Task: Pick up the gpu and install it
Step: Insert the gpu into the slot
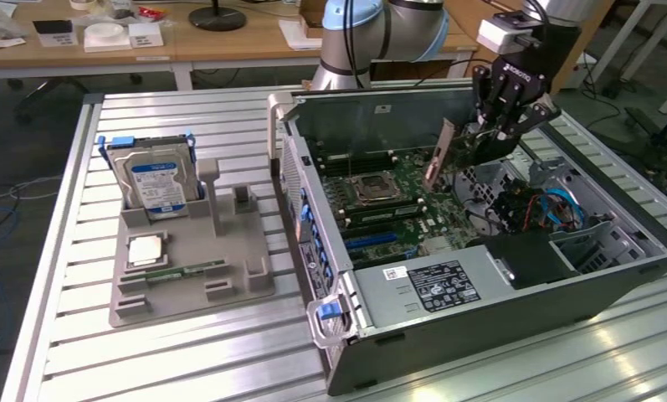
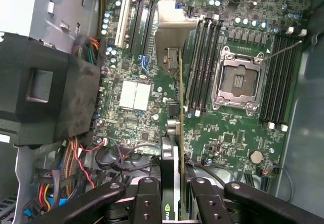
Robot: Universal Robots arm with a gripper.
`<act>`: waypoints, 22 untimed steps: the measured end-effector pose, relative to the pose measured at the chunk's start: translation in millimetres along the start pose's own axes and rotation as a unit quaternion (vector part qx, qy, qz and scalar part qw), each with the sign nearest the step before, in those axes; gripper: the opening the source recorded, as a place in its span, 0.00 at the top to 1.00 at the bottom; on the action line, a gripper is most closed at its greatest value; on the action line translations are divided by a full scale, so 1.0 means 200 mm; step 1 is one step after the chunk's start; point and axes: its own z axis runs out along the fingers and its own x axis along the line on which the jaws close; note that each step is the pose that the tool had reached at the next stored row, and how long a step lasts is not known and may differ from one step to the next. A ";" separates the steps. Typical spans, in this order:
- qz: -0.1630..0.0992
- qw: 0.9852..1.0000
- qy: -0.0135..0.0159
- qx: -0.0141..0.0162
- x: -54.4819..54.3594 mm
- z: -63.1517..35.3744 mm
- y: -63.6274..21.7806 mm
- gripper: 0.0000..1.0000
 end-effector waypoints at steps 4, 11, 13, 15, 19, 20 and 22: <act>0.003 1.000 0.000 0.000 0.00 0.000 0.014 0.73; 0.023 1.000 -0.004 0.000 -0.01 0.001 0.028 0.73; 0.028 1.000 -0.010 0.000 -0.01 0.001 0.029 0.73; 0.032 0.999 -0.016 0.001 -0.01 0.001 0.031 0.73; 0.046 0.999 -0.023 0.001 -0.01 0.002 0.032 0.73; 0.051 0.998 -0.024 0.001 -0.01 0.002 0.032 0.73; 0.061 0.998 -0.024 0.001 -0.01 0.002 0.032 0.73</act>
